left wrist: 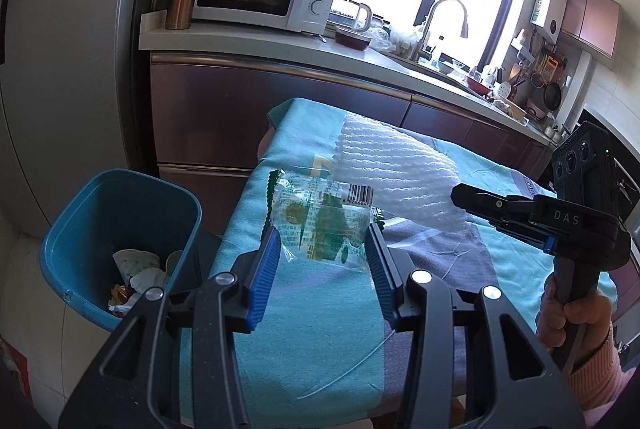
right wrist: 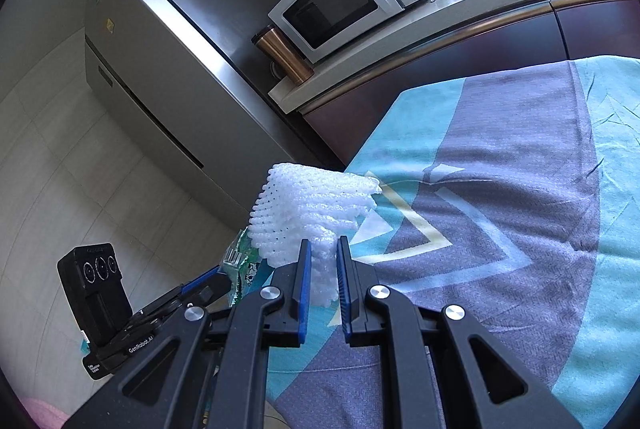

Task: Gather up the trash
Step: 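Lift the packet and foam net off the table with both grippers, then carry the packet and foam net over the teal bin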

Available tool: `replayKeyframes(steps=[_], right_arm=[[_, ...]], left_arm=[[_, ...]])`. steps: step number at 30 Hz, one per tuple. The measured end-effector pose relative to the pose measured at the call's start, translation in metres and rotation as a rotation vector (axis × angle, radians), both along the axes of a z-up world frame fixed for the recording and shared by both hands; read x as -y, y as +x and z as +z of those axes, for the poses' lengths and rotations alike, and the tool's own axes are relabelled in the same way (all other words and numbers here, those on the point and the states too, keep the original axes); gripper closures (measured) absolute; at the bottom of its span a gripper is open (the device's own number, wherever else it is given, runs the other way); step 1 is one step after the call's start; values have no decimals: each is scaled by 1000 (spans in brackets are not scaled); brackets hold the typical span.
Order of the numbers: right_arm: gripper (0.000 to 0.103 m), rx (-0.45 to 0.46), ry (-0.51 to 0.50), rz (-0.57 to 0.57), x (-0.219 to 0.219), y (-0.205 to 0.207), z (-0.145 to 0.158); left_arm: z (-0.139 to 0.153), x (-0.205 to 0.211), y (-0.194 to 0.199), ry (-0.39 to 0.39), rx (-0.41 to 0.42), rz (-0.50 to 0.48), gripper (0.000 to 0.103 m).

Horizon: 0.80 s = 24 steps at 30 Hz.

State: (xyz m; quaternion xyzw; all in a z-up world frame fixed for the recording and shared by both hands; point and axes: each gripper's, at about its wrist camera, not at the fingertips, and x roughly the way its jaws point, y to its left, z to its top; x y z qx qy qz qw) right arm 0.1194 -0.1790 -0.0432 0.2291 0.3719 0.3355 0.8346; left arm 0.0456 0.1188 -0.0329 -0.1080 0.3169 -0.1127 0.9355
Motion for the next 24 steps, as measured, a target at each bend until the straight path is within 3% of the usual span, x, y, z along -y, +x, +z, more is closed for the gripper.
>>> replayKeyframes(steps=[24], right_arm=[[92, -10, -3, 64, -23, 13, -2]], left_arm=[[-1, -24, -9, -5, -3, 63, 59]])
